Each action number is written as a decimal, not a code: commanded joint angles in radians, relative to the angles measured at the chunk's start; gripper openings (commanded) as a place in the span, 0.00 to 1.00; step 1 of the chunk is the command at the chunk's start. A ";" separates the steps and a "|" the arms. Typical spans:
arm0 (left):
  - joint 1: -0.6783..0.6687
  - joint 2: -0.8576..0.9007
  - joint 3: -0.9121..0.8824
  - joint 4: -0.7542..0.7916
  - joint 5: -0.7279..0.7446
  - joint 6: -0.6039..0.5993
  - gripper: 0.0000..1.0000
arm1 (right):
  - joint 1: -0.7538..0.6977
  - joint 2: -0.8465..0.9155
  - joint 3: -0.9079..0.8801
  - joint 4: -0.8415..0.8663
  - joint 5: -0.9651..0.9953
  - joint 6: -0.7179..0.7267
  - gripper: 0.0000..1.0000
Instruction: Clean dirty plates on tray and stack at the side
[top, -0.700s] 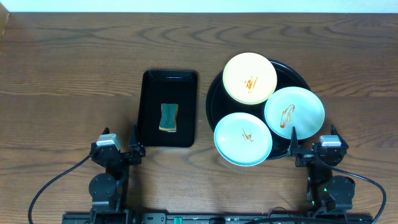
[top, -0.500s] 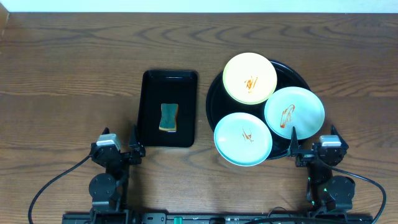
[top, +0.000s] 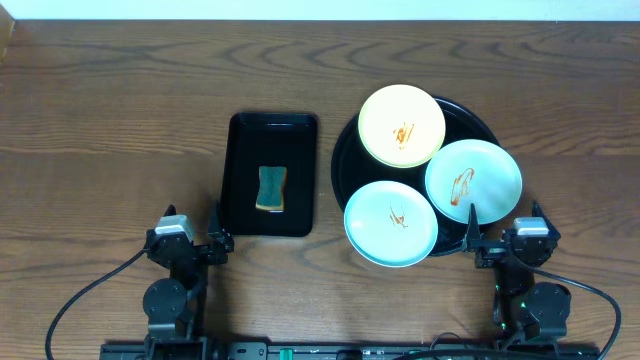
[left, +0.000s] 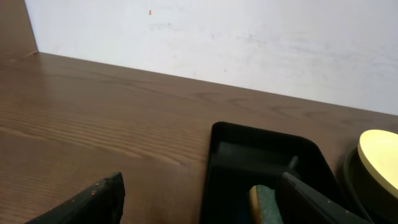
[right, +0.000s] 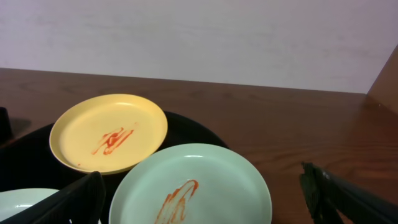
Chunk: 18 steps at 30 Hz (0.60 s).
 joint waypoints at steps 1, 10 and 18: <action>0.005 -0.001 -0.015 -0.042 -0.010 0.017 0.78 | 0.008 -0.010 -0.002 -0.004 -0.003 0.004 0.99; 0.005 -0.001 -0.015 -0.041 -0.017 0.018 0.78 | 0.008 -0.010 -0.002 -0.004 -0.003 0.004 0.99; 0.005 -0.001 -0.015 -0.037 -0.032 0.014 0.79 | 0.008 -0.010 -0.002 -0.004 -0.003 0.004 0.99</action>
